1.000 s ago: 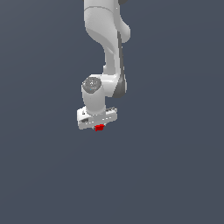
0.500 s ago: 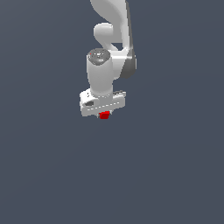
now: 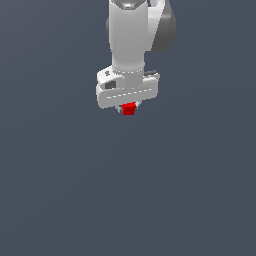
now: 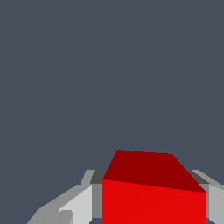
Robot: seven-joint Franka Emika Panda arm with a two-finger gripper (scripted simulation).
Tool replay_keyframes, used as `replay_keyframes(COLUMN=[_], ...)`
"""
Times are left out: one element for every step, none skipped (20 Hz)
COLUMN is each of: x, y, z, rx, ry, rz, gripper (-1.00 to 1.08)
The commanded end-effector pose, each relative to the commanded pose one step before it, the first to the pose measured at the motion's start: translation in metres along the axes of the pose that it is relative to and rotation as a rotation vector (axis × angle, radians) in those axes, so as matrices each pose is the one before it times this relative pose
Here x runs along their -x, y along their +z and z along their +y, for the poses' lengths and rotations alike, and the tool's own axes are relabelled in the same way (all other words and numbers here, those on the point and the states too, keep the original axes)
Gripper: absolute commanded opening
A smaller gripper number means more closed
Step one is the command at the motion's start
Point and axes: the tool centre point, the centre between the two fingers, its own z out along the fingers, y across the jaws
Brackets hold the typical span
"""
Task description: Pick up the red cube and move it to a goal position.
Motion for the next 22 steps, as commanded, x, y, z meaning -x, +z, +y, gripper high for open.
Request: replay_keyframes(x=[0.00029, -0.00037, -0.00019, -0.00022, -0.00024, -0.00027, -0.00030, -0.00033, -0.00045, -0.00040, -0.00044, -0.00048, -0.00051, -0.00052, -0.00053, -0.00053, -0.00052, -0.00051, -0.00045, -0.00052, -0.00052, -0.00052], y=[-0.02828, -0.01069, -0.01083, -0.01076, -0.01069, -0.01063, -0.01057, -0.01052, -0.01033, -0.01040, -0.01033, -0.01018, -0.00956, -0.00907, -0.00849, -0.00793, -0.00737, -0.00681, -0.00628, -0.00579, -0.00526, -0.00475], z=[-0.00974, -0.00395, -0.00367, -0.00365, -0.00362, -0.00360, -0.00357, -0.00355, -0.00347, -0.00350, -0.00348, -0.00342, -0.00299, -0.00303, -0.00284, -0.00265, -0.00246, -0.00227, -0.00169, -0.00191, -0.00173, -0.00155], rx=[0.00001, -0.00019, 0.00000, 0.00000, 0.00000, 0.00000, 0.00000, 0.00000, -0.00060, 0.00000, 0.00000, 0.00000, -0.00068, 0.00000, 0.00000, 0.00000, 0.00000, 0.00000, -0.00066, 0.00000, 0.00000, 0.00000], ry=[0.00027, -0.00057, 0.00000, 0.00000, 0.00000, 0.00000, 0.00000, 0.00000, -0.00033, 0.00000, 0.00000, 0.00000, -0.00009, 0.00000, 0.00000, 0.00000, 0.00000, 0.00000, 0.00018, 0.00000, 0.00000, 0.00000], rz=[-0.00054, -0.00033, 0.00000, 0.00000, 0.00000, 0.00000, 0.00000, 0.00000, -0.00009, 0.00000, 0.00000, 0.00000, 0.00000, 0.00000, 0.00000, 0.00000, 0.00000, 0.00000, 0.00007, 0.00000, 0.00000, 0.00000], gripper=[-1.00, -1.00, -1.00, -1.00, -1.00, -1.00, -1.00, -1.00, -1.00, -1.00, -1.00, -1.00, -1.00, -1.00, -1.00, -1.00, -1.00, -1.00, -1.00, -1.00, -1.00, -1.00])
